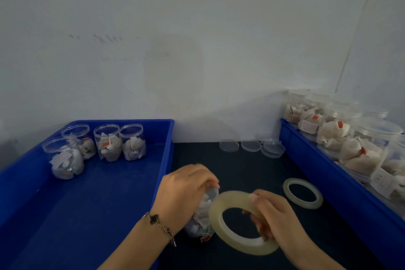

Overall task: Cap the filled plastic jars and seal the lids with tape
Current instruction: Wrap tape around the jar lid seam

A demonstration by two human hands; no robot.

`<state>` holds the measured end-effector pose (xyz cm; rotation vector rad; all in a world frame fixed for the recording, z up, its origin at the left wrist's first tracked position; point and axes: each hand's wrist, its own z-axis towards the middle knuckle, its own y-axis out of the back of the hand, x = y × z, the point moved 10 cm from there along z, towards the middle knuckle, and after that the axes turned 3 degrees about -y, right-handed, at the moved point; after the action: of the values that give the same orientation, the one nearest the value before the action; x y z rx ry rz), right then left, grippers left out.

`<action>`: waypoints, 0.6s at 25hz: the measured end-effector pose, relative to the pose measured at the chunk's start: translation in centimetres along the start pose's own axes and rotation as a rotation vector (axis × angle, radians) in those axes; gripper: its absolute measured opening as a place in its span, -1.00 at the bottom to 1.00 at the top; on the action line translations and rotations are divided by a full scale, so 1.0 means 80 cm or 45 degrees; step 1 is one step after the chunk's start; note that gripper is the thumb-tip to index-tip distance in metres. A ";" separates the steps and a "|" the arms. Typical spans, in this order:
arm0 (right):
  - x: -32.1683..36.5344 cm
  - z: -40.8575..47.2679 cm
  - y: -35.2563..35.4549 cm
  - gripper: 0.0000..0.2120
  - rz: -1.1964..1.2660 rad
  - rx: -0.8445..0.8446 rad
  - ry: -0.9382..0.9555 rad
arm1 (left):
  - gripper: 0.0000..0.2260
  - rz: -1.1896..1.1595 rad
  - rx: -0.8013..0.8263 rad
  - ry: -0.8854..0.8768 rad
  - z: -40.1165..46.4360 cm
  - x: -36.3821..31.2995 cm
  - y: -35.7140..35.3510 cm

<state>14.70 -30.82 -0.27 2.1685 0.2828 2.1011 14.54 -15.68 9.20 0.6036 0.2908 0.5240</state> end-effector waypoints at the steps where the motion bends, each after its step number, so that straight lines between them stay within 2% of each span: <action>1: -0.006 0.001 -0.001 -0.70 -0.049 0.016 -0.032 | -0.84 0.022 -0.026 0.131 0.002 0.015 0.009; 2: -0.011 0.000 -0.002 -0.70 -0.087 0.028 -0.052 | -0.86 -0.008 -0.005 0.304 0.001 0.032 0.012; 3: -0.014 0.000 -0.002 -0.71 -0.099 0.031 -0.061 | -0.86 -0.071 0.102 0.471 -0.006 0.047 0.002; 5: -0.013 -0.002 0.001 -0.72 -0.090 0.002 -0.049 | -0.82 -0.272 0.460 0.772 -0.031 0.062 -0.044; 7: -0.008 -0.004 0.005 -0.74 -0.116 -0.039 0.004 | -0.64 -0.483 0.687 1.007 -0.055 0.056 -0.080; 9: 0.001 -0.007 0.005 -0.77 -0.201 -0.060 0.082 | -0.55 -0.602 0.733 1.082 -0.065 0.049 -0.098; 15: 0.009 -0.012 0.000 -0.80 -0.471 -0.089 0.181 | -0.60 -0.990 0.804 1.439 -0.094 0.049 -0.115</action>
<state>13.77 -30.73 0.43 1.7670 0.5664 2.0184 18.26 -16.51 -2.75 0.6826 1.7314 -0.0614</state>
